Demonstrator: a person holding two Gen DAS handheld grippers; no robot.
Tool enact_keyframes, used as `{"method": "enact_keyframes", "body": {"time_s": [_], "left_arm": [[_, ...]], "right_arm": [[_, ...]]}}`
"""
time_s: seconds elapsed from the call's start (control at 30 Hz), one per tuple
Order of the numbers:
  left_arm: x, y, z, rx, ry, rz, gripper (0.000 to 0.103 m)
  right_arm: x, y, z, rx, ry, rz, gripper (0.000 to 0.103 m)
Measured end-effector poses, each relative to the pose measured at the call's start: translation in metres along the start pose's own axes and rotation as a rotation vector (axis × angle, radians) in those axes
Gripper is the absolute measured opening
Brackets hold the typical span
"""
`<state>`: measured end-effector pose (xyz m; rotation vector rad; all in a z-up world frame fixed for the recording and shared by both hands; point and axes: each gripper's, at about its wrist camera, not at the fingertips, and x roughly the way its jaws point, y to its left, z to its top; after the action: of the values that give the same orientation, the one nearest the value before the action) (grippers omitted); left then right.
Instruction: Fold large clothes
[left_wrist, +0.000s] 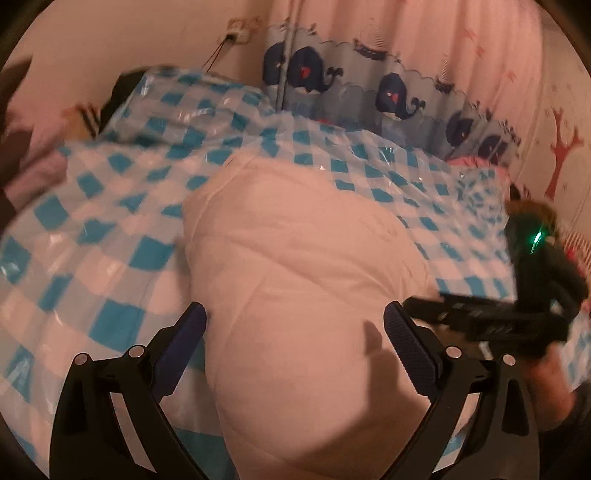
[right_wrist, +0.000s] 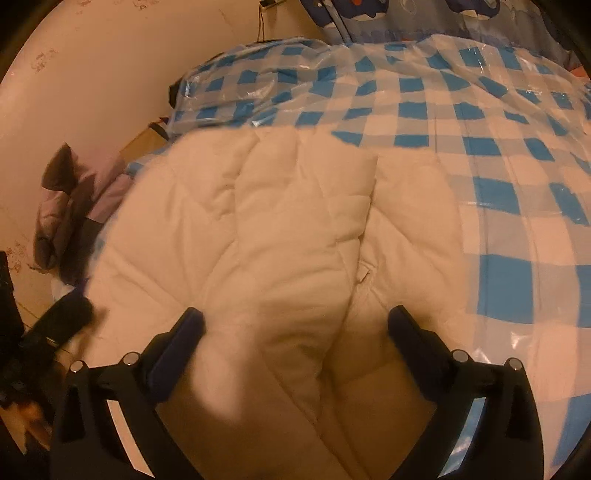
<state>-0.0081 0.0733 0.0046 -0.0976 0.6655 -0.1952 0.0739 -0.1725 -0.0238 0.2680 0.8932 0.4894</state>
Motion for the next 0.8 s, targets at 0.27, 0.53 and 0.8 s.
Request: {"method": "enact_keyframes", "body": {"time_s": [0.27,0.53,0.8], "left_arm": [[-0.01,-0.009,0.001,0.042,-0.028,0.024,0.093],[-0.017,-0.009,0.005,0.039,-0.034,0.04,0.093],[-0.026,-0.014,0.008,0.056,-0.058,0.059,0.093]], "right_arm": [[-0.012,-0.001,-0.033,-0.018,-0.002,-0.041,0.096],[-0.056,0.022,-0.033,-0.06,-0.106,-0.112,0.096],[-0.082,0.04,-0.027,-0.051,-0.17,-0.168,0.096]]}}
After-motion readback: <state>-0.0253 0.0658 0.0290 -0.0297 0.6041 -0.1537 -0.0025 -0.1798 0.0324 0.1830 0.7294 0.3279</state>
